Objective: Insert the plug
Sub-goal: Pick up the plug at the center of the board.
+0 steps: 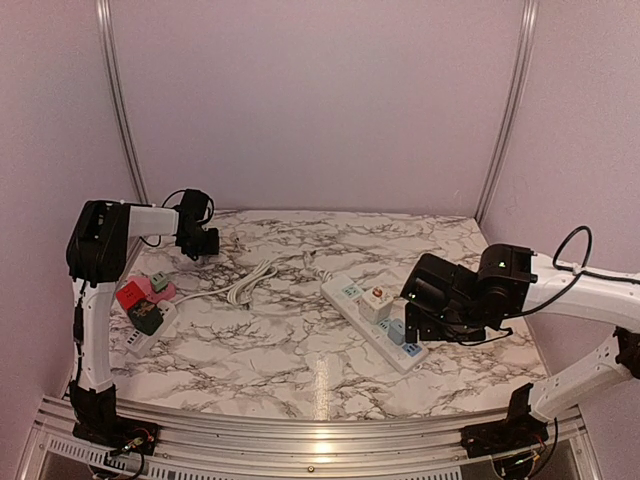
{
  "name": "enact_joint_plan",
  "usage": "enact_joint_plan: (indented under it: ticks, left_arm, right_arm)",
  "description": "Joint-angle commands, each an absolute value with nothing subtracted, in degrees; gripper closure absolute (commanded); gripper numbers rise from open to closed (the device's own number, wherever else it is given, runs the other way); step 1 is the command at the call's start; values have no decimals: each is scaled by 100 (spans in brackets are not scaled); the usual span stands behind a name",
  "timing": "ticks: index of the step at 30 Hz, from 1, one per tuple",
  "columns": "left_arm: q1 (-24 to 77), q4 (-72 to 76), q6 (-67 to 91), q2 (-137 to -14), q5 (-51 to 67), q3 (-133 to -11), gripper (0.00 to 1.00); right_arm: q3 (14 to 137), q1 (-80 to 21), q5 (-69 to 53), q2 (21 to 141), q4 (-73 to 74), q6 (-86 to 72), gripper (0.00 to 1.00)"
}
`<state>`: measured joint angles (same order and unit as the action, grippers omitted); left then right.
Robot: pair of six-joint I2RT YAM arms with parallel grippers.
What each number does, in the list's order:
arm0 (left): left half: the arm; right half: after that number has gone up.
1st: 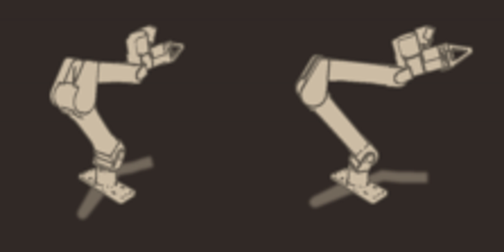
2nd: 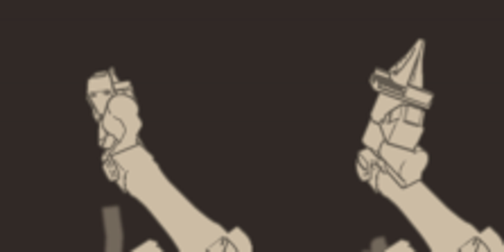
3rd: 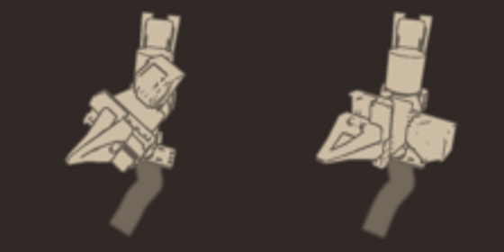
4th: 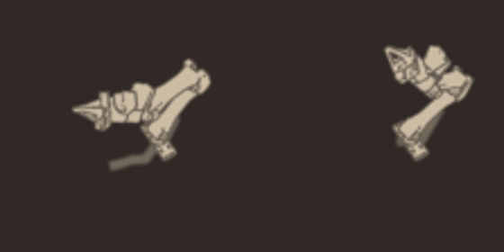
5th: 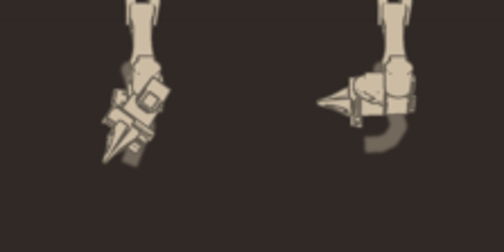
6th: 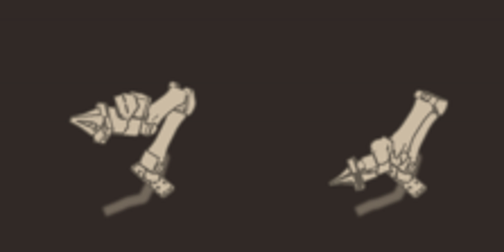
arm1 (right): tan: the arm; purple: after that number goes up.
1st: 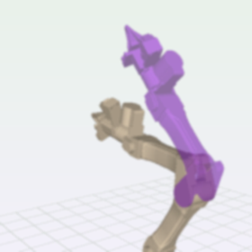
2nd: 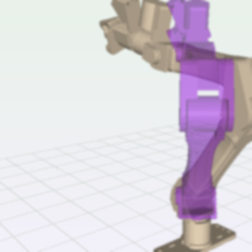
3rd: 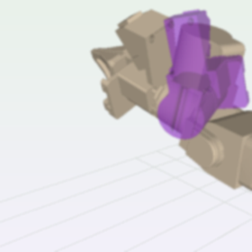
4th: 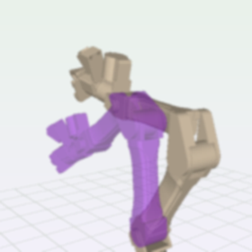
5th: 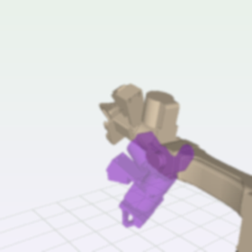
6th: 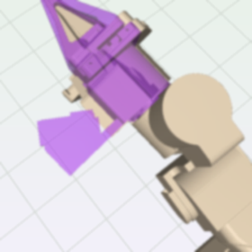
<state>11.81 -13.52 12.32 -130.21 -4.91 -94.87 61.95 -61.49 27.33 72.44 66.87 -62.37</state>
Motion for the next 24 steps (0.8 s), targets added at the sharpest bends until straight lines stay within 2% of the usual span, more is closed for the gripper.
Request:
enact_joint_plan:
  ticks: [1, 7, 15, 24]
  left_arm:
    - [1204, -1375, 1144, -12954, -373, -9457, 58]
    - [1225, -1365, 1089, -12856, -311, -9358, 75]
    - [1494, -1004, 1365, -12121, -304, -8758, 80]
    - [2006, -679, 1688, -11034, -580, -7998, 85]
  right_arm:
    - [6152, -6162, 2672, 7051, 6589, -6293, 2]
    - [6082, -6168, 2624, 6843, 6555, -6318, 1]
    - [6130, -6170, 2395, 6810, 6234, -6001, 1]
    - [6004, -6194, 1560, 6506, 5323, -5329, 2]
